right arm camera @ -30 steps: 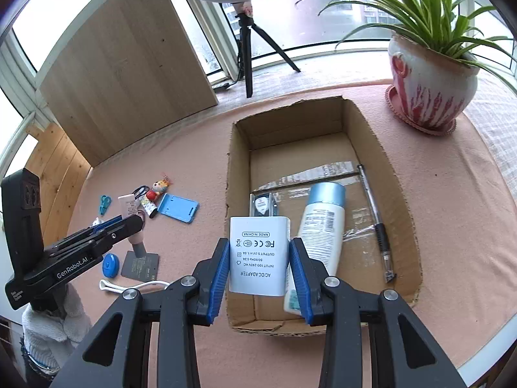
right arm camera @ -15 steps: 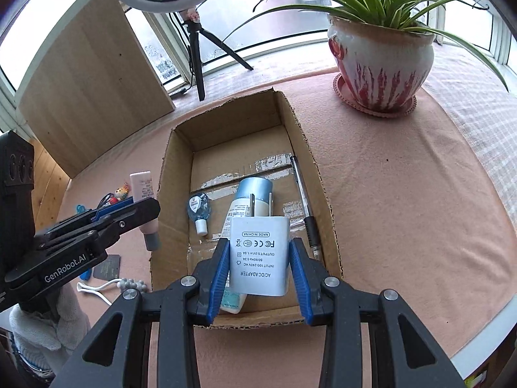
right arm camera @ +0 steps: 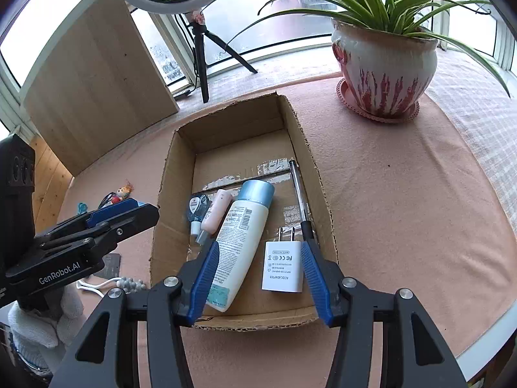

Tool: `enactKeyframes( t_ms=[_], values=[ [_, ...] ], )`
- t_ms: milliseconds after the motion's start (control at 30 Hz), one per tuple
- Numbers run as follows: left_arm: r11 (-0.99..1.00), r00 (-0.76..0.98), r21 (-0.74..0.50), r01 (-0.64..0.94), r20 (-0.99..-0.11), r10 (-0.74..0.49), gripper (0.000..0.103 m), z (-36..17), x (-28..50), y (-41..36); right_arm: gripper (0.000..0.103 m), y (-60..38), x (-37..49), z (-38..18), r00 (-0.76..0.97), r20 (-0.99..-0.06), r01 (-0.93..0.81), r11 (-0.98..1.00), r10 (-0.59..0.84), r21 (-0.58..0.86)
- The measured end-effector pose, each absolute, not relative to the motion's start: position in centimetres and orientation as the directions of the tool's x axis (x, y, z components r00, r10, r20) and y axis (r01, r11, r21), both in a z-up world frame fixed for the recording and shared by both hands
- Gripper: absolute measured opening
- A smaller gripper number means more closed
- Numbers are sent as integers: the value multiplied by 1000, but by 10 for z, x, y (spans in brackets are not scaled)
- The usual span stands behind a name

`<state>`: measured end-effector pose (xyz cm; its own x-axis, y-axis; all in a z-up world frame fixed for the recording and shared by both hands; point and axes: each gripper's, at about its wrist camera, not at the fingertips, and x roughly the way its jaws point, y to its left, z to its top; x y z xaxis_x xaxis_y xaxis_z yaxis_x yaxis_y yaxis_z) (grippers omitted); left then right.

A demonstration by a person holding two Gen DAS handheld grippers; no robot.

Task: Organize objects
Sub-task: 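Lower both items into the box and open both grippers, then move the right gripper to the grey ball head of the white massager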

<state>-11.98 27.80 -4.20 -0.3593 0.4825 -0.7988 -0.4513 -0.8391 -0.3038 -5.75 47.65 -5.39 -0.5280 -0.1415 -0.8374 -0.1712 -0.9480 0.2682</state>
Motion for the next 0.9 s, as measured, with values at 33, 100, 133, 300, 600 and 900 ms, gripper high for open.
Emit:
enactKeyframes(
  t_ms=[33, 100, 133, 300, 600, 900],
  values=[
    [-841, -360, -305, -446, -800, 481, 58, -43, -119, 273, 49, 474, -57, -53, -528, -837, -167, -948, -145, 270],
    [-847, -363, -306, -435, -801, 476, 58, -43, -117, 262, 49, 468, -57, -52, -528, -835, -157, -949, -153, 273],
    [-850, -366, -306, -429, -802, 473, 58, -43, -116, 257, 49, 464, -57, -51, -529, -834, -151, -950, -157, 274],
    [-870, -387, -307, -386, -802, 455, 58, -42, -110, 220, 49, 443, -57, -46, -529, -827, -108, -952, -189, 286],
    [-915, -419, -302, -266, -819, 392, 57, -50, -97, 136, 49, 387, -58, -41, -502, -814, 16, -945, -291, 327],
    [-942, -421, -317, -114, -843, 335, 57, -78, -69, 57, 49, 311, -78, -65, -370, -868, 177, -942, -333, 286]
  ],
)
